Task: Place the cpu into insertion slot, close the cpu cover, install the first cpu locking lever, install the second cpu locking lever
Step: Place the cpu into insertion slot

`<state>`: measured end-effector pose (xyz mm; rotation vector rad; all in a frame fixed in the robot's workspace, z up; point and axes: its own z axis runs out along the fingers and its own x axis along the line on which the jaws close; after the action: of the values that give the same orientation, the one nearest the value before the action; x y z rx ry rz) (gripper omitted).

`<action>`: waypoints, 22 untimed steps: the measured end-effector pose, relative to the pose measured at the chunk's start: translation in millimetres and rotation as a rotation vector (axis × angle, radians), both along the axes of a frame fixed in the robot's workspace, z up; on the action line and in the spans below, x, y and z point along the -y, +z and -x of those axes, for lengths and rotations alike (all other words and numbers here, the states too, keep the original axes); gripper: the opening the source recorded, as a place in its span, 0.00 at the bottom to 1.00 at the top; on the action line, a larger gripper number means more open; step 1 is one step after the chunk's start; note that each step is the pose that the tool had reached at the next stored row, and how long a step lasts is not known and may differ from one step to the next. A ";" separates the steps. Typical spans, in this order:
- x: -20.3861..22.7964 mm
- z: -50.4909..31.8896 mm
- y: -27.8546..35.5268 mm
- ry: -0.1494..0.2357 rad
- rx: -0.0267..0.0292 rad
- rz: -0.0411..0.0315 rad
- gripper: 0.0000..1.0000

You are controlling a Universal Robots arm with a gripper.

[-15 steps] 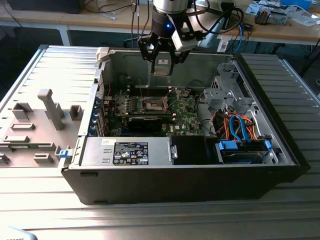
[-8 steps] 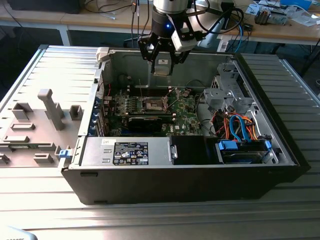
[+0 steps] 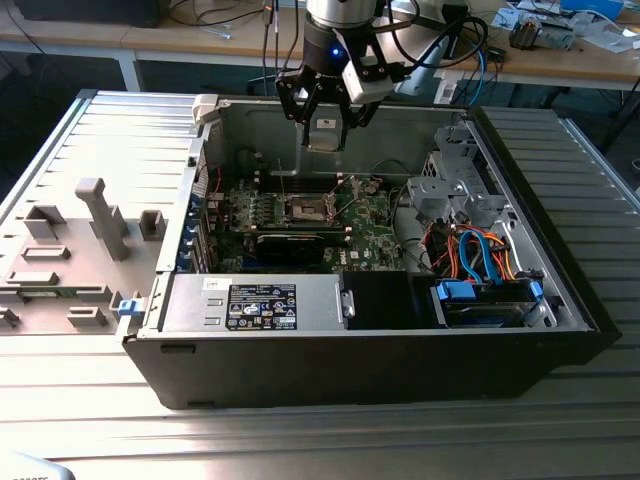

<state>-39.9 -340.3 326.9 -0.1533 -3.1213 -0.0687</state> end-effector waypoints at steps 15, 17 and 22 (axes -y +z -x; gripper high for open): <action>0.0 0.0 -0.4 -0.017 0.0000 0.0005 0.54; 0.0 0.0 -0.4 -0.018 0.0000 0.0006 0.54; 0.0 0.0 -0.5 -0.023 0.0000 0.0011 0.54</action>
<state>-39.9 -340.3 326.3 -0.1898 -3.1199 -0.0672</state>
